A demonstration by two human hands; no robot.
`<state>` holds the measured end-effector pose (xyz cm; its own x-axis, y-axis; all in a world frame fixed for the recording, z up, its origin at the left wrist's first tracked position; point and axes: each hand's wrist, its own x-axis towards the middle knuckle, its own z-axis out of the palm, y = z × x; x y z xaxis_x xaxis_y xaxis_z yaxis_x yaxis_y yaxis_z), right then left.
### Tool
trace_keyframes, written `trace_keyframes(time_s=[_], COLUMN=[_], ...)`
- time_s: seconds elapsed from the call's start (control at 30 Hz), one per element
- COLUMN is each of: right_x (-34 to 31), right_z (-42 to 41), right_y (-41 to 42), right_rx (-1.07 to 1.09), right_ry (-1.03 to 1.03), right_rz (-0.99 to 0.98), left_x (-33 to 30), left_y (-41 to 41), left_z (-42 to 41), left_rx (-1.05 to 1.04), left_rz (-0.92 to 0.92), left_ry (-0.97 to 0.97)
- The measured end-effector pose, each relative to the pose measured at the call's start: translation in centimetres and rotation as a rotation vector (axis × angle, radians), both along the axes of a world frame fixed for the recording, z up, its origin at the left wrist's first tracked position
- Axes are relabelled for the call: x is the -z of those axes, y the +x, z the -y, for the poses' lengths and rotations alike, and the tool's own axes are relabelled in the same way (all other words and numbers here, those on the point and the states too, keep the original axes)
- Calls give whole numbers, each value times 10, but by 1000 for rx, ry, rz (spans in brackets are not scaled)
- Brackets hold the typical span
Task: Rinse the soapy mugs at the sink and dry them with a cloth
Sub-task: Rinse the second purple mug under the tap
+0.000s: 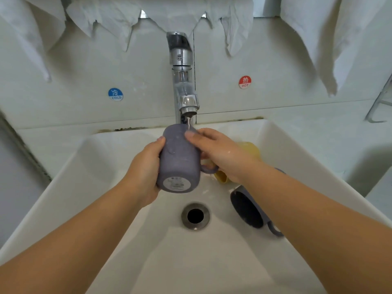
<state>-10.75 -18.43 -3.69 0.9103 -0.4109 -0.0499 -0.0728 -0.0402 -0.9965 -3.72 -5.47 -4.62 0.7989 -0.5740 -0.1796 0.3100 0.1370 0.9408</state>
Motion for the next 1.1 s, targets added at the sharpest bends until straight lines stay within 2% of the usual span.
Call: trace_keyframes(time_s=[0.1,0.27,0.37,0.47,0.53,0.6,0.73,0.87,0.9,1.0,1.1], right_x=[3,1,-1,-1,-3,-7,-8,-5,-3,3,5], right_z=[-2,-1,-3,-4,-3,-2,0,-6,-9,-17,-23], right_y=[2,-1,-1,0,0,0,4,3,3,4,8], right_rx=[97,-72,-10,53,59,52,52,-18,-32,33,122], right_ry=[-23,-18,-36,-157,-154,-81,150,343,300,-103,-203], right_rz=[28,-10,40,77,81,88,154,152,129,21,84], left_x=[1,0,-1,-4,-5,-8,-13,-11,-11,-11,-11], left_y=[-2,4,1,-3,-4,0,15,19,19,17,11], left_z=[2,-7,-8,-8,-9,-10,-20,-22,-21,-19,-16], left_rx=[0,4,78,229,302,299,254,166,128,80,106], left_rz=[19,11,16,128,217,207,61,29,35,95,83], left_ry=[42,40,39,163,265,263,204,194,192,185,175])
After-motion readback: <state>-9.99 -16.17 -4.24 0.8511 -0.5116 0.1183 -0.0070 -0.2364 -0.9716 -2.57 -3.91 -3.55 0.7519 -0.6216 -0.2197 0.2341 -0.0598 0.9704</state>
